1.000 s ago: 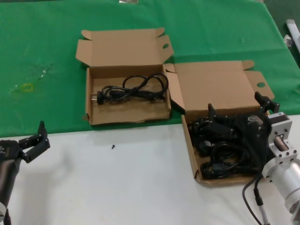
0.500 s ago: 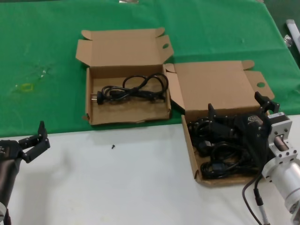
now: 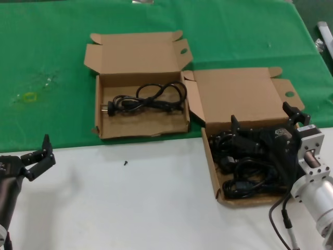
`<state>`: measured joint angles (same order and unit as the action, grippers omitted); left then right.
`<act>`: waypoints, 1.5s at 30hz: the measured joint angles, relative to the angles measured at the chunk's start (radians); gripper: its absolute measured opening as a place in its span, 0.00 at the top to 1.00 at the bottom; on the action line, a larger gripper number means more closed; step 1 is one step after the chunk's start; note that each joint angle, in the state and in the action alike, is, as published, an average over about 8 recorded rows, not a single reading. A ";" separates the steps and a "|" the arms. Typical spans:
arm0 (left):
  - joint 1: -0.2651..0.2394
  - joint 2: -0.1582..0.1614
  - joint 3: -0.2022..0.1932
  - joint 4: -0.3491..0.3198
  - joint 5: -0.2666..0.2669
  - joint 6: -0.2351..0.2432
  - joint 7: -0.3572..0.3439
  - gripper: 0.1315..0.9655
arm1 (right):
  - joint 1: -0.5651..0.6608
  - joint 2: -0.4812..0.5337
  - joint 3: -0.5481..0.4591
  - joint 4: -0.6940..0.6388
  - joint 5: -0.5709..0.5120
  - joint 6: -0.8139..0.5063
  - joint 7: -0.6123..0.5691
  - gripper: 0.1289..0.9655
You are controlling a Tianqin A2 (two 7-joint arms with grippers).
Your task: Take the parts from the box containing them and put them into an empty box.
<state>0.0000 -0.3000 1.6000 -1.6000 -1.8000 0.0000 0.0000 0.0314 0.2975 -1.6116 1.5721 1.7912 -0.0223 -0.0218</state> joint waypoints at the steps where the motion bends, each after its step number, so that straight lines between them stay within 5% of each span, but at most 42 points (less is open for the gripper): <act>1: 0.000 0.000 0.000 0.000 0.000 0.000 0.000 0.00 | 0.000 0.000 0.000 0.000 0.000 0.000 0.000 0.00; 45: 0.000 0.000 0.000 0.000 0.000 0.000 0.000 0.00 | 0.000 0.000 0.000 0.000 0.000 0.000 0.000 0.00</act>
<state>0.0000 -0.3000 1.6000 -1.6000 -1.8000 0.0000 0.0000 0.0314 0.2975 -1.6117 1.5721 1.7912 -0.0223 -0.0218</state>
